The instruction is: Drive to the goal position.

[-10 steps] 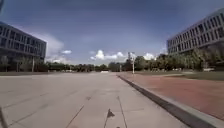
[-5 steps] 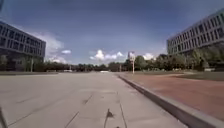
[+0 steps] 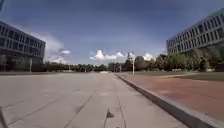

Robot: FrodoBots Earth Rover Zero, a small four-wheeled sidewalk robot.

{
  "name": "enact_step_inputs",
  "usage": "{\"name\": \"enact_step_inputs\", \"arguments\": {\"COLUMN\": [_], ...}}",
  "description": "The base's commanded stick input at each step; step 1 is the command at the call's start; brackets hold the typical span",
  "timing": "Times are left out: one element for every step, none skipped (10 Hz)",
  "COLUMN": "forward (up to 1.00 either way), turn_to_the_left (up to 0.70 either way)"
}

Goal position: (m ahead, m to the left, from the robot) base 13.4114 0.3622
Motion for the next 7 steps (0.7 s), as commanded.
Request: {"name": "enact_step_inputs", "arguments": {"forward": [0.70,0.70,0.70,0.70,0.70,0.70,0.70], "turn_to_the_left": [0.00,0.00,0.00,0.10,0.23,0.35,0.35]}}
